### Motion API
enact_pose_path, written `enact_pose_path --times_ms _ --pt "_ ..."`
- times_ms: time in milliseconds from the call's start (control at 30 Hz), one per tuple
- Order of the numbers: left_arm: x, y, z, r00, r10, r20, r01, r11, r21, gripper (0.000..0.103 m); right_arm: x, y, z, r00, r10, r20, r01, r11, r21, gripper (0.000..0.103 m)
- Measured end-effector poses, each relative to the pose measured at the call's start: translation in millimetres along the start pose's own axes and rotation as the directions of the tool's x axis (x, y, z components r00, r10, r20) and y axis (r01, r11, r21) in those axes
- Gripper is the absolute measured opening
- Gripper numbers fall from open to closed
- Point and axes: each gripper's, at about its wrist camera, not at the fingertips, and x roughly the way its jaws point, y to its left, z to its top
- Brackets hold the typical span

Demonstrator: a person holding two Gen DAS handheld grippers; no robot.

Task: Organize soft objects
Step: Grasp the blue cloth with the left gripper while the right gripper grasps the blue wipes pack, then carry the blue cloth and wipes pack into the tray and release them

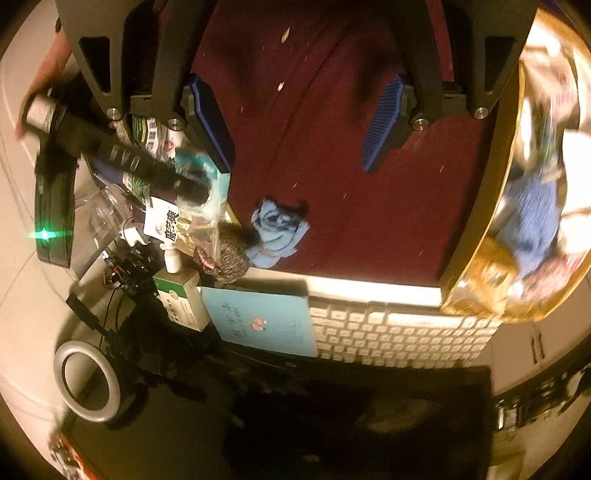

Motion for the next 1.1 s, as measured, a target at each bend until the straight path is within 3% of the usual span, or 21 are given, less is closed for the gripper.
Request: enact_pose_path --times_ms 100,200,433,500,567,633,733,900,1100 --pt "17.1 -3.9 13.4 0.999 -0.025 -0.024 0.026 1.0 0.018 0.071 0.2 3.8 -2.9 0.999 -0.024 0.026 0.024 1.0 -0.019 0.051" --pt "32.5 -6.4 24.8 0.997 -0.063 -0.049 0.063 0.998 0.008 0.071 -0.5 3.8 -6.1 0.998 -0.051 0.048 0.052 0.998 -0.032 0.037" --pt "66.0 -22.5 55.4 0.998 0.002 -0.059 0.002 0.997 0.071 0.069 -3.6 -5.3 -10.0 0.996 -0.014 0.086 0.016 1.0 -0.013 0.019" --pt "85.2 -26.4 63.7 0.995 0.039 -0.087 -0.03 0.995 0.095 0.059 -4.4 -6.0 -10.3 0.996 0.007 0.093 -0.006 1.0 -0.009 0.016" --pt "103.1 -27.0 65.5 0.989 0.059 -0.134 -0.044 0.993 0.109 0.037 -7.2 -7.3 -11.2 0.994 0.025 0.105 -0.024 1.0 -0.004 0.016" --pt "110.8 -26.0 63.0 0.985 0.052 -0.166 -0.035 0.994 0.103 0.031 -11.2 -8.7 -12.2 0.991 0.049 0.123 -0.05 0.999 0.0 0.015" --pt "95.5 -22.2 53.3 0.993 0.025 -0.118 -0.018 0.998 0.063 0.025 -17.2 -14.1 -13.4 0.985 0.092 0.145 -0.097 0.995 0.021 0.015" --pt "55.0 -5.6 28.5 0.998 -0.03 -0.06 0.028 0.999 -0.031 0.024 -20.6 -18.8 -13.2 0.975 0.157 0.157 -0.165 0.985 0.04 0.015" --pt "1.7 28.0 -5.9 0.995 -0.096 0.002 0.095 0.98 -0.174 0.024 -19.4 -1.4 -15.3 0.96 0.249 0.13 -0.244 0.968 -0.05 0.015"
